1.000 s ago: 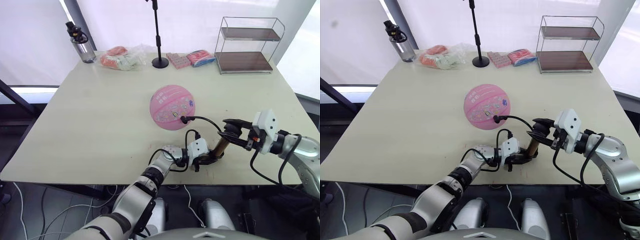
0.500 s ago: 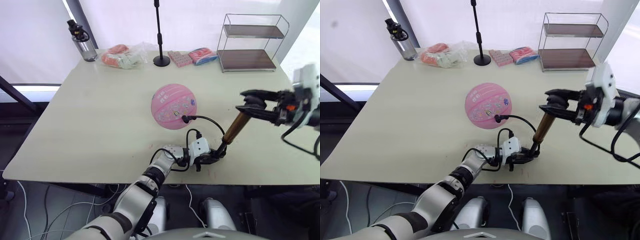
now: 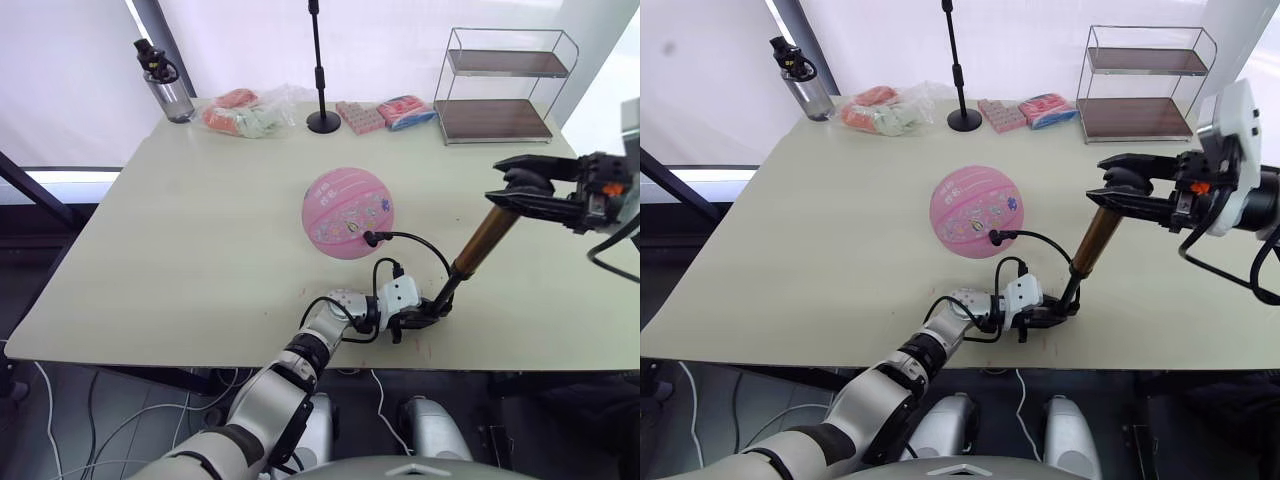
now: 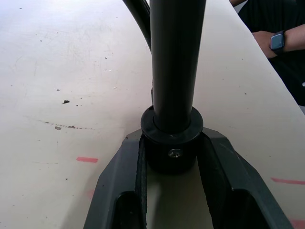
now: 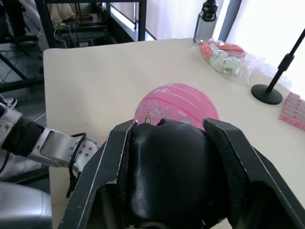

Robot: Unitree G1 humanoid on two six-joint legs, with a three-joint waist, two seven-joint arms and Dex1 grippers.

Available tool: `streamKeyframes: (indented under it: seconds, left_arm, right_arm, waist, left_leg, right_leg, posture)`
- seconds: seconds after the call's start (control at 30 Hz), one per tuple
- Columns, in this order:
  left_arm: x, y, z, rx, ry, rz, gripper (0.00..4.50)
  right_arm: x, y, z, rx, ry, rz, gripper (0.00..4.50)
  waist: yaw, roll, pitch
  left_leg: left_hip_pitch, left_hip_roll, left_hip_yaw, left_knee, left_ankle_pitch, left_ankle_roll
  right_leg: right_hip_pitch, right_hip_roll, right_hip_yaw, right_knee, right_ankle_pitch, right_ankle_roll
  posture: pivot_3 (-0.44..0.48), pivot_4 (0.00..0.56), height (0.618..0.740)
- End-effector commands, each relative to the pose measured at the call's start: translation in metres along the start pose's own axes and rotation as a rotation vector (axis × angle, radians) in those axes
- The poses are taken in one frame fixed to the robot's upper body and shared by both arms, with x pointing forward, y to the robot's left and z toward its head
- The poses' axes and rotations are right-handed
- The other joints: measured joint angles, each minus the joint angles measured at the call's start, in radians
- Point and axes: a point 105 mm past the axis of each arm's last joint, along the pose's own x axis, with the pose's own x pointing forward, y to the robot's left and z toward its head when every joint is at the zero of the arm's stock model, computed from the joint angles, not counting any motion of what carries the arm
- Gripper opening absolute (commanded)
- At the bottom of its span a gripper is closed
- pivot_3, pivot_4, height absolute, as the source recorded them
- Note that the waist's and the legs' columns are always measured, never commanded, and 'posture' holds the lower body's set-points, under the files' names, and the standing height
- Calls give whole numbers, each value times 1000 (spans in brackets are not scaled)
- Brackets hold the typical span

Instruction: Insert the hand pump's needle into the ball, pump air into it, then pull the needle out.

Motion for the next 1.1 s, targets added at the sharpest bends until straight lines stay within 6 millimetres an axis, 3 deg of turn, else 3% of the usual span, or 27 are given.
streamKeyframes:
  seconds: [0.03,0.17,0.3,0.4,0.5,0.57,0.73,0.87,1.1]
  left_arm:
    - [-5,-18,-37,-101,115,-34,1068]
    - [-6,-18,-38,-103,116,-31,1068]
    - [-7,-18,-38,-104,117,-27,1068]
    - [-7,-17,-38,-104,117,-23,1068]
    - [-8,-16,-38,-104,118,-21,1068]
    - [-8,-16,-38,-104,118,-21,1068]
    - [-8,-16,-38,-105,119,-22,1068]
    - [-6,-18,-38,-105,115,-26,1068]
    - [-5,-18,-37,-106,111,-24,1068]
  right_arm:
    - [12,11,-36,20,70,10,1833]
    - [23,24,-81,53,120,12,1833]
    - [28,27,-113,66,131,-38,1833]
    - [28,29,-130,53,146,-52,1833]
    - [30,33,-132,34,147,-32,1833]
    - [30,31,-123,15,129,-24,1833]
    - [24,16,-78,-41,63,-5,1833]
    - [13,3,-27,-88,11,14,1833]
    - [-3,-6,20,-101,-12,8,1833]
  waist:
    - [-1,0,-1]
    - [-2,-4,-5]
    - [-3,-7,-9]
    - [-4,-6,-10]
    - [-4,-7,-9]
    - [-4,-7,-9]
    - [-2,-4,-6]
    - [0,2,0]
    - [0,2,2]
  left_leg:
    - [0,0,0,0,0,0]
    - [2,1,0,0,0,0]
    - [3,1,1,0,0,0]
    - [4,2,0,0,0,0]
    - [6,2,0,0,0,0]
    - [6,2,0,0,0,0]
    - [5,1,0,0,0,0]
    - [1,0,0,0,0,0]
    - [-1,0,0,0,0,0]
  right_leg:
    - [0,0,0,0,0,0]
    - [1,1,0,0,0,1]
    - [2,1,0,0,0,0]
    - [3,1,-1,0,0,0]
    - [5,1,-1,0,0,0]
    - [5,1,-1,0,0,0]
    - [5,1,-1,0,0,0]
    - [1,0,0,0,0,0]
    - [0,0,0,0,0,0]
  posture:
    - [0,150,731]
    - [0,150,731]
    - [0,150,731]
    - [0,150,731]
    - [0,150,731]
    - [0,150,731]
    - [0,150,731]
    - [0,150,731]
    - [0,150,731]
